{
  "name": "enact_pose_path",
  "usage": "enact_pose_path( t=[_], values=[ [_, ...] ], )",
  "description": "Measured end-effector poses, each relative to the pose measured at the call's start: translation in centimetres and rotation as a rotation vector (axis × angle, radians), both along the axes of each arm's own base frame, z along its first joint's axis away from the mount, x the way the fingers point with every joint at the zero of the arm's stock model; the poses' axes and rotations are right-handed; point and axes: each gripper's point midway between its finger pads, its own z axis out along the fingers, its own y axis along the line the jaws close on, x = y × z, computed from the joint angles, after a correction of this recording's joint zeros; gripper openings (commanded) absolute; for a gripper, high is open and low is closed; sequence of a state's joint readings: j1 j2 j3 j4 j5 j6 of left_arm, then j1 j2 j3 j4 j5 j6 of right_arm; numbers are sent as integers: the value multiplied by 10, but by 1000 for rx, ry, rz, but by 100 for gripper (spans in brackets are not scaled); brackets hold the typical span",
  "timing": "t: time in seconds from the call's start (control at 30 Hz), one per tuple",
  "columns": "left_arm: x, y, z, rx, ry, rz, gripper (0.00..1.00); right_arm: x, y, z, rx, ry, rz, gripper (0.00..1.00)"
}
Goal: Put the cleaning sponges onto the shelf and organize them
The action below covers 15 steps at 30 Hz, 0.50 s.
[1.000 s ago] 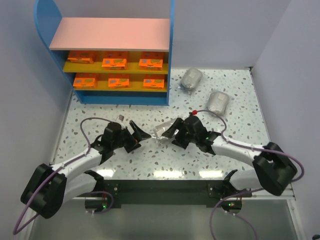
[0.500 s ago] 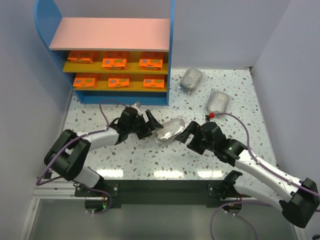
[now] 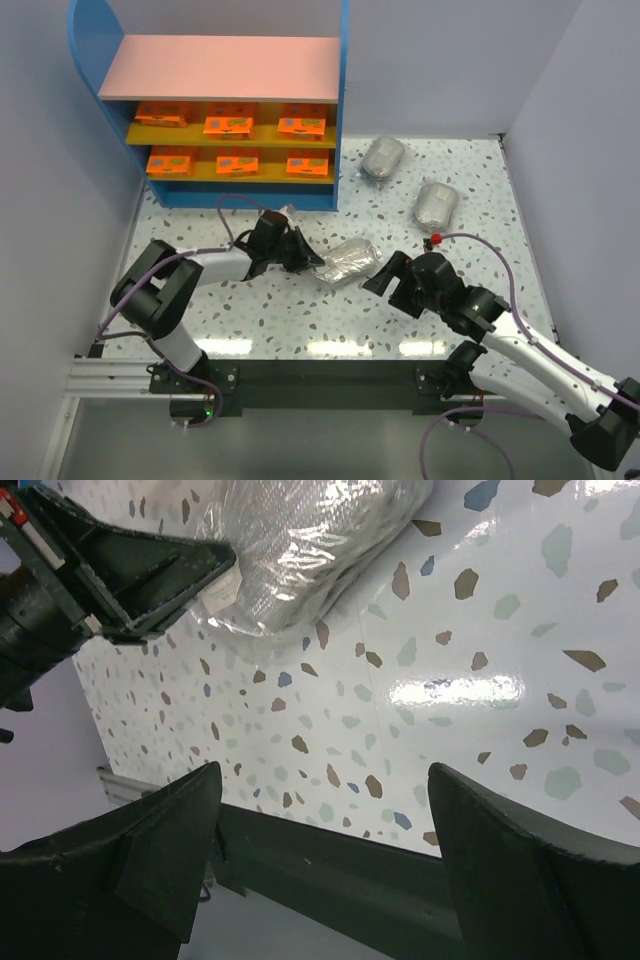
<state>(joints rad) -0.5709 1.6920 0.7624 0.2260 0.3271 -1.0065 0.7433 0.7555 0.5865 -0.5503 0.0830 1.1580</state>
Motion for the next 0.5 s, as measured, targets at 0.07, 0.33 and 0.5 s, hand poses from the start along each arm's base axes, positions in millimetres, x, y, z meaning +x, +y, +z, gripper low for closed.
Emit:
enact_pose_path(
  t=[0.07, 0.33, 0.5],
  values=[
    [-10, 7, 2, 4, 4, 2, 0, -2, -3, 2, -1, -4, -4, 86],
    [-50, 46, 86, -34, -78, 85, 0, -10, -13, 19, -8, -14, -4, 86],
    [-62, 76, 189, -101, -200, 212, 0, -13, -17, 41, 12, -44, -4, 85]
  ],
)
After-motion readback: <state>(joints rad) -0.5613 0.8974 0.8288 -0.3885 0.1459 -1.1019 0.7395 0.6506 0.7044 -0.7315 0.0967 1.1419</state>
